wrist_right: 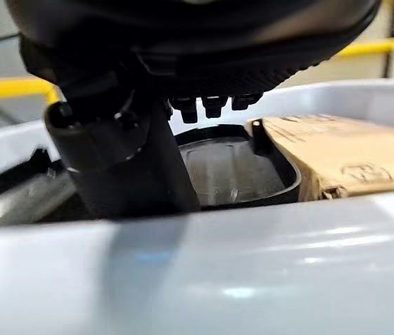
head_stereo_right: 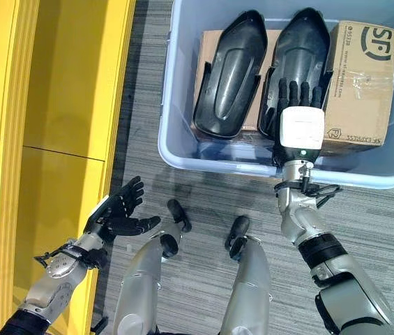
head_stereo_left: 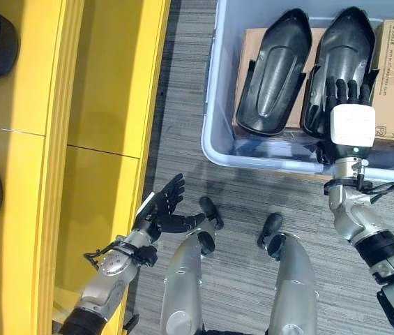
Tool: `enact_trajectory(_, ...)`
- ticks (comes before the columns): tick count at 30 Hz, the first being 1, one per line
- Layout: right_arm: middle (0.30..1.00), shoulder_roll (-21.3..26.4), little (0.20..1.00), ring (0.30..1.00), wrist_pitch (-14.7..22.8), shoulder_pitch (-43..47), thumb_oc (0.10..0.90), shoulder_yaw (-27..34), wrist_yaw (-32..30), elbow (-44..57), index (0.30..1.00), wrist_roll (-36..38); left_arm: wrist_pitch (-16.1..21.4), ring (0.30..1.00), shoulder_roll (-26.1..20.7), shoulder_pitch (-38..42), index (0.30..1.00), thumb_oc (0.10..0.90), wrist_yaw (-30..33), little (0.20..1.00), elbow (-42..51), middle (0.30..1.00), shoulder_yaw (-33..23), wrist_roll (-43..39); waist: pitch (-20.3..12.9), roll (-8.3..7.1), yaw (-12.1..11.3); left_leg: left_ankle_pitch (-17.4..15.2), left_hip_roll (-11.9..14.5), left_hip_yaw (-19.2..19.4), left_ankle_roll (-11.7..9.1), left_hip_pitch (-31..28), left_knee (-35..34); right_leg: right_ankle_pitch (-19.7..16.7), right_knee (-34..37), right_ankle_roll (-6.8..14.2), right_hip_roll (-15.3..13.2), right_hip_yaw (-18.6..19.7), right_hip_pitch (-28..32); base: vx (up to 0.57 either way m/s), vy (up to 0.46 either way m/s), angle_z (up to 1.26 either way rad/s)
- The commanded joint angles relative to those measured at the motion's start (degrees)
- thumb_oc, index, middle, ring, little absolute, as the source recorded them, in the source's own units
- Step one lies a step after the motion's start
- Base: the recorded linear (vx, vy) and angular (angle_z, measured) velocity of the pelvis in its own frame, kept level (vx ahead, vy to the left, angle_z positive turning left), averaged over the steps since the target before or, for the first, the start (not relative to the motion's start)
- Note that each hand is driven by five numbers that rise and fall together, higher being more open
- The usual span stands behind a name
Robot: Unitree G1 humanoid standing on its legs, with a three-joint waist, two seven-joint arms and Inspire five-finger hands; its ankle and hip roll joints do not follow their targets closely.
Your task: Move parts from the plastic box to the shelf.
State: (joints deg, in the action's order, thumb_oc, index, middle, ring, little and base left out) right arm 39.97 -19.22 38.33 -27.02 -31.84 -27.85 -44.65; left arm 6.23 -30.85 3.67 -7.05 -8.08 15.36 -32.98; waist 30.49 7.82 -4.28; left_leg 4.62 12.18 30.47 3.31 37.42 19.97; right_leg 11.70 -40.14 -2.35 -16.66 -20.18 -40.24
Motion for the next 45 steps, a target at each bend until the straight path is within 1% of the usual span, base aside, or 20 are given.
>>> enact_trajectory(1,1.0,4.0,1.0,1.0,-1.8,3.9,0.9,-1.4,-4.3,-0.1,1.0,-2.7,2.2,1.0,-3.4,0.4,1.0,0.9,-1.1,1.0,2.9,1.0,-1.4,0.1,-0.7,0.51,-0.9,-8.6,5.3,-6.2,-8.7,-3.3,2.9,2.1,-1.8,6.9,-3.2,-0.9,-1.0,0.03,-0.044,0.03)
enact_trajectory(2,1.0,4.1,1.0,1.0,-2.1,3.9,0.9,-1.7,-4.5,-0.5,1.0,-2.4,2.1,1.0,-3.5,0.5,1.0,0.9,-0.9,1.0,2.8,1.0,-1.4,0.5,-0.7,0.52,-0.9,-8.7,5.3,-6.2,-8.7,-3.2,3.0,2.1,-1.9,6.9,-3.2,-0.9,-1.0,0.04,-0.046,0.06)
enact_trajectory(5,1.0,4.9,1.0,1.0,-1.2,4.6,0.9,-2.8,-5.9,-2.7,1.0,-2.6,1.9,1.0,-4.0,0.8,1.0,0.9,-1.2,1.0,2.6,1.0,-1.5,1.1,-0.7,0.56,-1.1,-8.7,5.4,-6.3,-8.9,-2.8,3.3,2.1,-1.8,6.9,-3.2,-1.3,-1.3,0.04,-0.036,0.1)
enact_trajectory(8,1.0,5.1,1.0,1.0,-1.6,5.2,0.9,-3.7,-4.8,-3.4,1.0,-2.9,1.4,1.0,-4.1,0.9,1.0,0.9,-1.2,1.0,2.1,1.0,-1.6,0.2,-0.7,0.57,-1.1,-8.5,5.5,-6.3,-9.1,-2.5,3.2,1.9,-1.5,6.8,-3.2,-1.5,-1.6,0.04,-0.034,0.03)
enact_trajectory(10,1.0,5.1,1.0,1.0,-2.0,5.5,0.9,-4.9,-4.3,-3.8,1.0,-1.5,1.6,1.0,-4.1,1.1,1.0,0.9,-1.6,1.0,1.6,1.0,-1.6,0.4,-0.7,0.54,-1.2,-8.5,5.7,-6.3,-9.2,-2.0,3.3,1.9,-1.5,6.8,-3.2,-1.7,-2.0,0.03,-0.042,0.0)
enact_trajectory(11,1.0,5.0,1.0,1.0,-2.8,5.5,0.9,-5.3,-3.9,-4.2,1.0,-0.5,1.6,1.0,-3.9,1.3,1.0,0.9,-2.4,1.0,1.2,1.0,-1.5,0.4,-0.7,0.52,-1.2,-8.4,5.8,-6.3,-9.2,-1.7,3.3,1.8,-1.7,6.8,-3.3,-1.7,-2.4,0.03,-0.043,-0.01)
enact_trajectory(13,1.0,4.7,1.0,1.0,-3.5,5.2,0.9,-5.5,-5.0,-5.8,1.0,2.2,1.8,1.0,-3.8,1.3,1.0,0.9,-3.1,1.0,1.1,1.0,-1.1,1.2,-0.7,0.62,-1.3,-8.4,6.0,-6.3,-9.2,-1.1,3.4,1.8,-1.8,6.6,-3.5,-2.0,-2.8,0.03,-0.057,-0.01)
enact_trajectory(16,1.0,3.7,1.0,1.0,-3.5,5.2,0.9,-5.0,-6.5,-8.4,1.0,7.1,1.8,1.0,-3.5,1.5,1.0,0.9,-3.1,1.0,0.6,1.0,-0.5,1.1,-0.7,0.83,-1.3,-8.4,5.9,-6.3,-9.2,-0.6,3.5,1.8,-1.8,6.5,-3.4,-2.1,-3.4,0.01,-0.015,0.0)
enact_trajectory(19,1.0,2.0,1.0,1.0,-2.0,5.5,0.9,-4.0,-8.1,-11.0,1.0,11.7,2.2,1.0,-3.2,2.0,1.0,0.9,-2.6,1.0,-0.1,1.0,0.2,1.1,-0.7,1.11,-1.3,-8.4,5.9,-6.1,-9.3,-0.2,3.5,1.7,-1.8,6.3,-3.4,-2.1,-3.8,0.0,0.0,0.0)
enact_trajectory(21,1.0,1.1,1.0,1.0,-1.5,5.7,0.9,-3.0,-8.8,-12.5,1.0,13.7,1.6,1.0,-3.0,2.4,1.0,0.9,-2.4,1.0,-0.1,1.0,0.4,0.8,-0.7,1.28,-1.2,-8.5,5.9,-6.1,-9.2,0.2,3.7,1.8,-1.9,6.2,-3.4,-2.0,-4.3,0.0,0.0,0.0)
enact_trajectory(24,1.0,0.3,1.0,1.0,-1.0,5.5,0.9,-1.7,-9.4,-13.8,1.0,15.0,0.9,1.0,-2.7,2.7,1.0,0.9,-2.4,1.0,-0.1,1.0,0.3,1.1,-0.7,1.44,-1.2,-8.7,5.8,-6.0,-9.2,0.5,4.0,1.8,-2.0,6.0,-3.4,-2.1,-4.6,0.0,0.0,0.0)
enact_trajectory(29,1.0,-1.1,1.0,1.0,-0.1,5.5,0.9,-1.1,-9.9,-16.2,1.0,16.0,1.7,1.0,-2.4,3.1,1.0,0.9,-2.3,1.0,-1.5,1.0,1.2,1.3,-0.7,1.66,-1.1,-8.9,5.9,-5.8,-9.2,1.0,4.5,1.8,-2.2,5.9,-3.5,-2.1,-5.2,0.0,0.0,0.0)
enact_trajectory(36,1.0,-1.8,1.0,1.0,-0.9,6.4,0.9,-1.9,-8.9,-17.8,1.0,12.7,2.2,1.0,-2.0,4.1,1.0,0.9,-1.8,1.0,-2.3,1.0,2.1,1.3,-0.7,1.88,-1.0,-9.3,5.8,-5.5,-9.1,1.6,5.0,1.8,-2.1,5.7,-3.5,-2.1,-5.7,0.0,0.0,0.0)
enact_trajectory(40,1.0,-1.0,1.0,1.0,-2.0,7.9,0.9,-4.2,-9.0,-18.8,1.0,6.4,2.2,1.0,-2.2,4.6,1.0,0.9,-1.7,1.0,-2.6,1.0,2.5,1.2,-0.7,2.03,-1.2,-9.4,5.9,-5.5,-9.1,2.0,5.3,1.8,-2.2,5.7,-3.7,-2.2,-6.0,0.0,0.0,0.0)
enact_trajectory(43,1.0,0.0,1.0,1.0,-2.7,8.7,0.9,-5.7,-5.7,-18.7,1.0,4.7,2.2,1.0,-2.5,4.6,1.0,0.9,-1.8,1.0,-2.8,1.0,2.5,1.1,-0.7,2.02,-1.3,-9.4,6.0,-5.5,-9.2,2.1,5.4,1.7,-2.3,5.8,-3.9,-2.3,-6.1,0.0,0.0,0.0)
enact_trajectory(44,1.0,0.4,1.0,1.0,-3.1,8.9,0.9,-6.9,-2.9,-18.9,1.0,3.5,2.5,1.0,-2.6,4.6,1.0,0.9,-2.1,1.0,-2.9,1.0,2.4,1.5,-0.7,1.98,-1.4,-9.3,6.0,-5.5,-9.2,2.2,5.4,1.7,-2.2,5.9,-4.1,-2.5,-6.1,0.0,0.0,0.0)
enact_trajectory(45,1.0,0.5,1.0,1.0,-3.1,8.9,0.9,-7.3,-2.5,-19.0,1.0,3.1,2.6,1.0,-2.6,4.6,1.0,0.9,-2.2,1.0,-3.0,1.0,2.3,1.6,-0.7,1.98,-1.4,-9.3,6.1,-5.5,-9.2,2.2,5.4,1.7,-2.3,5.9,-4.1,-2.5,-6.1,0.0,0.0,0.0)
